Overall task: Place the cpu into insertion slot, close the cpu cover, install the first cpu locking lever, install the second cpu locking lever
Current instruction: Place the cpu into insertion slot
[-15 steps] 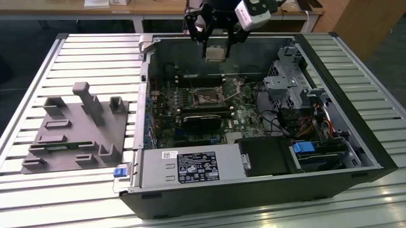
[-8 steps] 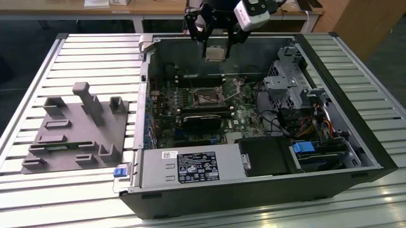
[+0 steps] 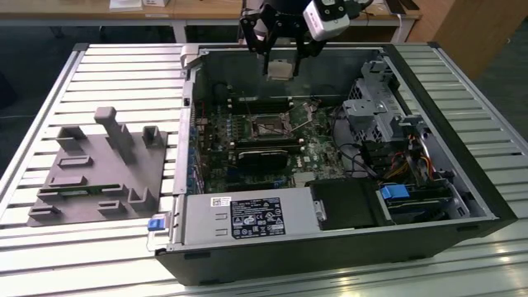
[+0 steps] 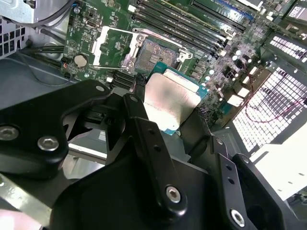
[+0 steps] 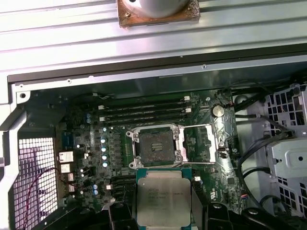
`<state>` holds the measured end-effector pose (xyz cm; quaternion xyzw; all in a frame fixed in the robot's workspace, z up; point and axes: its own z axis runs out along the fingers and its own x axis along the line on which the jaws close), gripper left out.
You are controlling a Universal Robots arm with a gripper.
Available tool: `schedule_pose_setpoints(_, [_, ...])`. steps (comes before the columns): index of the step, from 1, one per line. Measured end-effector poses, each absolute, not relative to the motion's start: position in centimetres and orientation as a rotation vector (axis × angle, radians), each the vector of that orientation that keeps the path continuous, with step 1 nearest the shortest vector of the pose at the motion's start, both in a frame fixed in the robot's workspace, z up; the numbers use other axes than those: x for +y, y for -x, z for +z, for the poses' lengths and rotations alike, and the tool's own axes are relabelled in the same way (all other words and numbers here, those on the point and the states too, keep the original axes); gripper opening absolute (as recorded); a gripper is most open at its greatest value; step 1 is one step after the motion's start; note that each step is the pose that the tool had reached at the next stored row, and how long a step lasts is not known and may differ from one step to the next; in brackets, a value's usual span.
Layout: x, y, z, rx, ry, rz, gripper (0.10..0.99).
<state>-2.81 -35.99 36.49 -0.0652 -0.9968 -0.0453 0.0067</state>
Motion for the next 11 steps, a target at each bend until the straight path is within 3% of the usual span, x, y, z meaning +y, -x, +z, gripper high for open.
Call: schedule_pose_setpoints(11, [-35.99,2.81,36.46,-3.114,0.281,-0.142,0.541])
